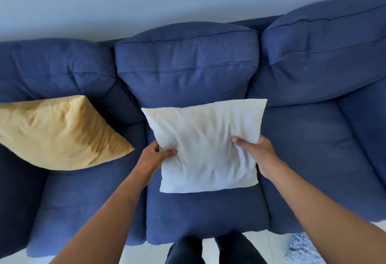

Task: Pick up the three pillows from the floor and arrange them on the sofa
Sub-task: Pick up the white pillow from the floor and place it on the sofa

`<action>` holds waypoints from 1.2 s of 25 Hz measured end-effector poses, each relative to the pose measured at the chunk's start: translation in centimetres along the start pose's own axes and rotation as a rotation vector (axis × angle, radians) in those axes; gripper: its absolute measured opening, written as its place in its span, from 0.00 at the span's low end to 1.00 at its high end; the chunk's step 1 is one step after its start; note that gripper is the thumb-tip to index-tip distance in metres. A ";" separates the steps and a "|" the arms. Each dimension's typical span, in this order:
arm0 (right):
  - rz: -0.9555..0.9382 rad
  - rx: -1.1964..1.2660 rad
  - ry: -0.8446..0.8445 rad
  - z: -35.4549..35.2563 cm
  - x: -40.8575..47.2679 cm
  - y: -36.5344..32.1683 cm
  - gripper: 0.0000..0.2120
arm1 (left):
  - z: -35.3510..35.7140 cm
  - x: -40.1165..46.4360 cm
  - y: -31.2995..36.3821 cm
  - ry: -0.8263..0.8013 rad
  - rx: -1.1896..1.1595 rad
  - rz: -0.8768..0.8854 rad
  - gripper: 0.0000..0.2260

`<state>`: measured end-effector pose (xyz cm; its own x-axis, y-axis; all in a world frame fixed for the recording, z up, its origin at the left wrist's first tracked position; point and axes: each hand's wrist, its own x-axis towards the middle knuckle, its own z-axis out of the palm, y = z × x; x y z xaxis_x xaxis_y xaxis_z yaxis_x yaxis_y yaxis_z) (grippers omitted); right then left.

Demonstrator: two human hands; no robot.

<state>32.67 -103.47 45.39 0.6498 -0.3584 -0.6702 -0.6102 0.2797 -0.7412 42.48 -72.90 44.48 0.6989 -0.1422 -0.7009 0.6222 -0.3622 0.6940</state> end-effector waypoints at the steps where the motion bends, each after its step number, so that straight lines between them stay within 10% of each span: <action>1: -0.007 -0.014 -0.007 0.1 1.1 -0.5 0.23 | 0.3 0.7 0.5 0.019 -0.005 0.010 0.20; 21: -0.013 -0.129 0.039 4.0 18.3 -5.4 0.28 | -2.0 18.3 5.8 0.232 -0.112 -0.033 0.26; 30: 0.007 0.007 0.183 3.8 18.2 -7.3 0.15 | -3.9 16.4 7.2 0.234 -0.263 0.070 0.06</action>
<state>50.68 -108.61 38.49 0.5516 -0.5125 -0.6581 -0.6108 0.2891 -0.7371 59.79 -74.25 38.63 0.7859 0.0678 -0.6147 0.6183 -0.1050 0.7789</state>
